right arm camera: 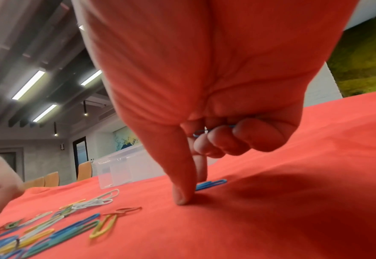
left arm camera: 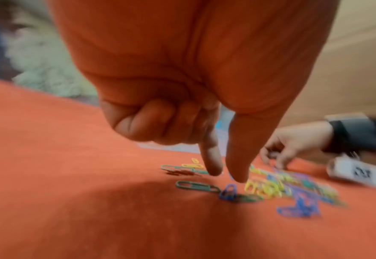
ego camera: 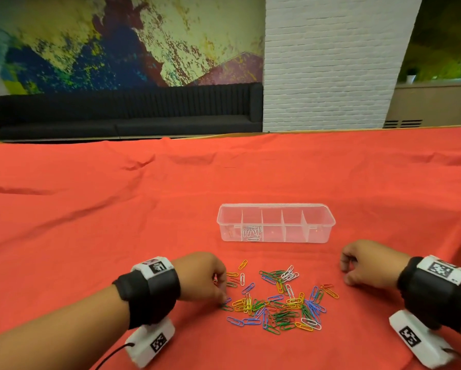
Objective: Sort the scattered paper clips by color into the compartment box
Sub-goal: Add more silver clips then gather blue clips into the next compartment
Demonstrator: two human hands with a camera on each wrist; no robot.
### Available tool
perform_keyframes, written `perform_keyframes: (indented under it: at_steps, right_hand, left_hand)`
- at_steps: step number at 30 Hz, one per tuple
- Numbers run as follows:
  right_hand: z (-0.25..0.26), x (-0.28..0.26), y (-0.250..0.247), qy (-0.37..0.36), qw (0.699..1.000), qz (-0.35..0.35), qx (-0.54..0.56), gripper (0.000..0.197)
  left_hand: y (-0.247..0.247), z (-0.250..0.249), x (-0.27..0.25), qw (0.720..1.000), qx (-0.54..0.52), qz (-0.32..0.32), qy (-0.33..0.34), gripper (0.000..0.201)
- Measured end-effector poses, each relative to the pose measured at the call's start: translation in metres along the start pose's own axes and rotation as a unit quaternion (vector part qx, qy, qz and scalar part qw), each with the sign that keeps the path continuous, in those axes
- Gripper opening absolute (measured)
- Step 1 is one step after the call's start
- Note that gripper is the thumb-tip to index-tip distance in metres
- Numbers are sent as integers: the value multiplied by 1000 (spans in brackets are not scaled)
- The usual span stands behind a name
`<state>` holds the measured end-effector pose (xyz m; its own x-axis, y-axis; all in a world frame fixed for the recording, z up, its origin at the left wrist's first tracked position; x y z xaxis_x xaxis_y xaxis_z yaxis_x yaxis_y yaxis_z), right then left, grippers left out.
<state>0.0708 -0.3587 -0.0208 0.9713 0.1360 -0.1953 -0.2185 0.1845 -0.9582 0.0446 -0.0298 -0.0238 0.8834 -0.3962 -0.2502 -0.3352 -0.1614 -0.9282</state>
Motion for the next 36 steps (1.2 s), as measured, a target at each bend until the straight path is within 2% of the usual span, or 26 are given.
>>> perform_keyframes:
  at_steps: [3,7,9,10,11,14,16,19,21,23,26,29,31,32,33,34,36]
  right_hand:
    - [-4,4,7,-3,1000,25,-5,8]
    - [2,7,4,-26,999,22,-1,8]
    - [16,6,-2,-53,996,25,71,13]
    - [24,6,-5,-58,987,34,144,15]
    - [31,6,-5,-54,969,51,235,17]
    - [48,13,-4,-18,883,88,461,15]
    - [57,25,-8,1,830,81,552,15]
    - [71,48,-17,33,778,59,625,20]
    - [80,63,-23,48,757,59,650,24]
    - [89,76,-30,55,747,49,660,20]
    - [100,93,-38,73,770,16,633,9]
    - [103,109,-40,99,807,-13,582,12]
    - [103,116,-39,107,818,-16,566,18]
    - [104,118,-38,105,818,-7,565,19]
    - [105,119,-37,99,820,8,564,20]
    - [106,119,-35,92,822,24,562,22]
    - [106,119,-32,79,822,41,563,25]
  left_hand:
    - [3,-12,-1,995,91,-24,23,23]
    - [8,-17,1,995,88,-21,42,18]
    - [11,-14,2,996,74,-14,42,19]
    - [13,-13,3,997,68,-11,41,19]
    - [14,-11,3,997,64,-10,41,19]
    - [11,-6,6,997,61,-16,39,18]
    - [9,-5,6,998,56,-15,35,17]
    - [7,-11,4,991,124,-14,49,20]
    - [9,-17,3,979,192,-16,71,21]
    - [12,-22,3,970,226,-18,90,21]
    - [12,-21,4,973,214,-20,90,21]
    - [2,-8,9,993,106,-23,43,19]
    - [-6,4,15,999,-38,-11,2,16]
    - [-10,9,19,992,-127,-6,-19,15]
    - [-13,12,23,973,-228,-5,-44,12]
    - [-15,14,26,938,-338,-5,-73,8]
    - [-20,12,32,852,-510,4,-114,4]
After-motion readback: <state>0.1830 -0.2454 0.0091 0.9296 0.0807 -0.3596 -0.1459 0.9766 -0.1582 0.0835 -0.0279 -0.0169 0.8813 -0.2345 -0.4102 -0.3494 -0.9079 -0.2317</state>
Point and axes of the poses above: each hand's wrist, its own x-axis towards the middle knuckle, its own y-axis out of the palm, z = x × y, the point moved 6 cm from there along x, towards the middle knuckle, and after that the axes turned 2 degrees about -z, right-handed, at the moved point
